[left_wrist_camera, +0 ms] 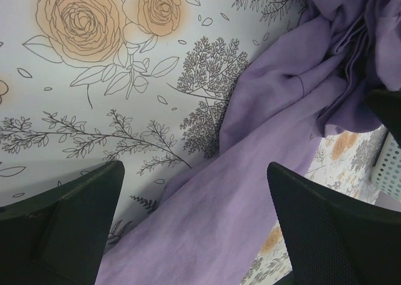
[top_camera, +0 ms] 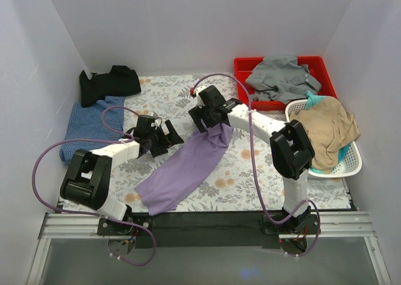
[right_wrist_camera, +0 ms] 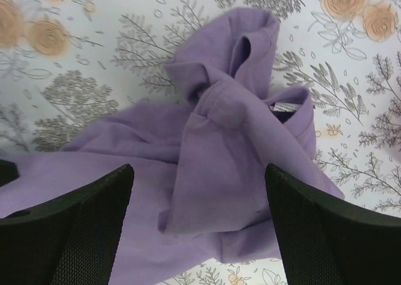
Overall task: Fold and stack the t-shirts
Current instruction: Flatten the tshirt out
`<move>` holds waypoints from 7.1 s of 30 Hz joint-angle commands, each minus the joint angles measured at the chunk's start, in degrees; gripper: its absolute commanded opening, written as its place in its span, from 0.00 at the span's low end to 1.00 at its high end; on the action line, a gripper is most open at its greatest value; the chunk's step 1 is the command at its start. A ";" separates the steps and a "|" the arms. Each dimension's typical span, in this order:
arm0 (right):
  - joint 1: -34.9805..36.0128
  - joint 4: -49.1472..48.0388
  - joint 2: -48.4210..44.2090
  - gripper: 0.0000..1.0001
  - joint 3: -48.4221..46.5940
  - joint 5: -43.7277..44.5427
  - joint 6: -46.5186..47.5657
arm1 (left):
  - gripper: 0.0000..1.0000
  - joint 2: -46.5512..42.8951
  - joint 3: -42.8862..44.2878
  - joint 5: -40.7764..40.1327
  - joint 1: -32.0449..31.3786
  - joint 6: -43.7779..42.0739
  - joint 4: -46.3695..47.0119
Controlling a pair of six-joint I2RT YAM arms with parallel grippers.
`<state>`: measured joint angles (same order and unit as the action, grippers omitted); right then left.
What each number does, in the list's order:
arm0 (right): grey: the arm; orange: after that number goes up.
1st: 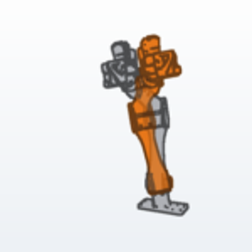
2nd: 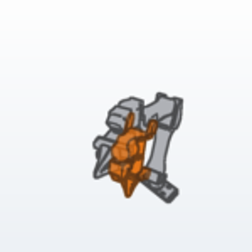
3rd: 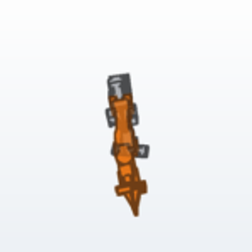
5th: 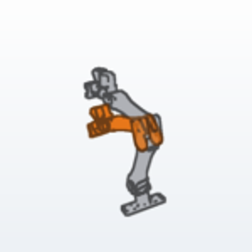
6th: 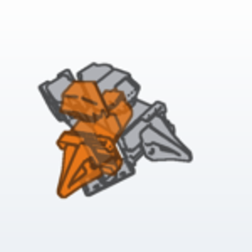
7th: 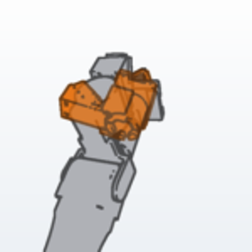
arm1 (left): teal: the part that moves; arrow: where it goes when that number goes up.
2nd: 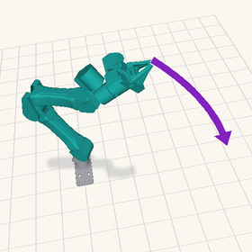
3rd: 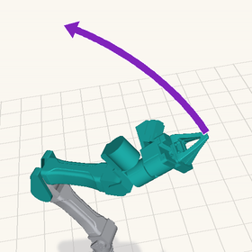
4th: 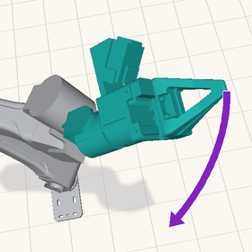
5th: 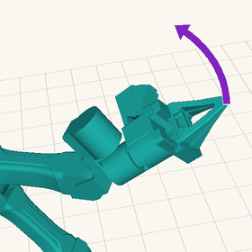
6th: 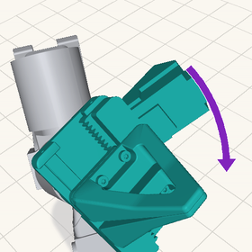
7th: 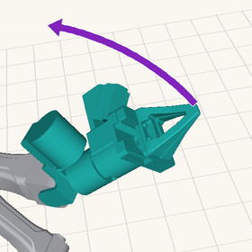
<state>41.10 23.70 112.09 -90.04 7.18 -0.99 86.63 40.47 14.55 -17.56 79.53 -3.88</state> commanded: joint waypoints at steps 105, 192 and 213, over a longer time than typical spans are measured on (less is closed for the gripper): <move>-20.10 -6.65 -32.11 0.01 19.03 -3.83 -1.91 | 0.54 -20.35 15.98 -9.90 -2.04 -15.55 -40.60; -19.92 -7.79 -23.19 0.01 14.65 -11.58 -3.58 | 0.00 -2.36 27.47 -10.43 8.57 -14.75 -31.55; -20.10 -9.04 -7.13 0.98 -5.95 -0.84 3.89 | 0.78 11.48 42.08 -14.48 13.52 -18.79 -30.04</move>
<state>21.10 15.35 113.91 -98.61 2.48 0.45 106.69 83.07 -4.19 -4.23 62.43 -32.60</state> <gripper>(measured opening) 0.983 0.778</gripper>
